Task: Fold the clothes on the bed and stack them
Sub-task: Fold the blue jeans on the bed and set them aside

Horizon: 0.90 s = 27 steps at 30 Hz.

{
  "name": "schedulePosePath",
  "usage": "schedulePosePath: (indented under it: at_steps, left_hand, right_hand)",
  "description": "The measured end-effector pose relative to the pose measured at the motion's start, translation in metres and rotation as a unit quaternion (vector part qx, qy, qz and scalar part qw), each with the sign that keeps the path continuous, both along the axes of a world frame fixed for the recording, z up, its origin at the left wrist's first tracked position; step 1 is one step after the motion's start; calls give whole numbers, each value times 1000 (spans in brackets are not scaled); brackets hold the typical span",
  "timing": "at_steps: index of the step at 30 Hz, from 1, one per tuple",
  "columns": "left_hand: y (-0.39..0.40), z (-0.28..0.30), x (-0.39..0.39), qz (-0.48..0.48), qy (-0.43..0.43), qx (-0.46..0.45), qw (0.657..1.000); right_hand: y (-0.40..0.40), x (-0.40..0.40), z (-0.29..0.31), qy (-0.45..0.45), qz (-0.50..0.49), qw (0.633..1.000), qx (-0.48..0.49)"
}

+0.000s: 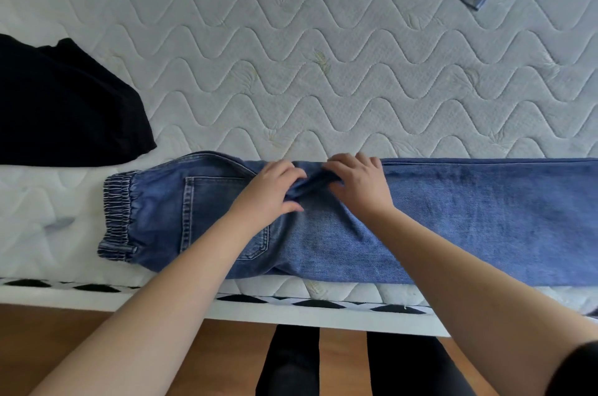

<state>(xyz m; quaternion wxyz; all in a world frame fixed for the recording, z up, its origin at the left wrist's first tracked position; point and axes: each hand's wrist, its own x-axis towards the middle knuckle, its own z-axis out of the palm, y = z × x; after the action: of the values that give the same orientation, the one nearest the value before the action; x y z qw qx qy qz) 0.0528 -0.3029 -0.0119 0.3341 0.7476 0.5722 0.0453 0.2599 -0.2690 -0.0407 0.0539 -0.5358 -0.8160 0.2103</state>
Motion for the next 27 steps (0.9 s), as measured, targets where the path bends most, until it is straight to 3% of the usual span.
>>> schedulePosePath:
  at_steps: [5,9,15,20,27]
  left_hand:
    - [-27,-15,-10,-28,45,-5,999]
    - [-27,-24,-21,-84,110,124,983]
    - [-11,-39,-61,-29,257,26,966]
    - [-13,-35,-83,-39,241,59,968]
    - [-9,-29,-94,-116,219,214,945]
  right_hand:
    - [-24,-2,-11,-1,13,1000,26]
    - [-50,3,-23,-102,45,994,5]
    - [-76,5,-32,-174,-12,982,-75]
    - [-72,-7,-26,-174,-64,979,-90]
    - [-64,-30,-13,-96,-143,985,-12]
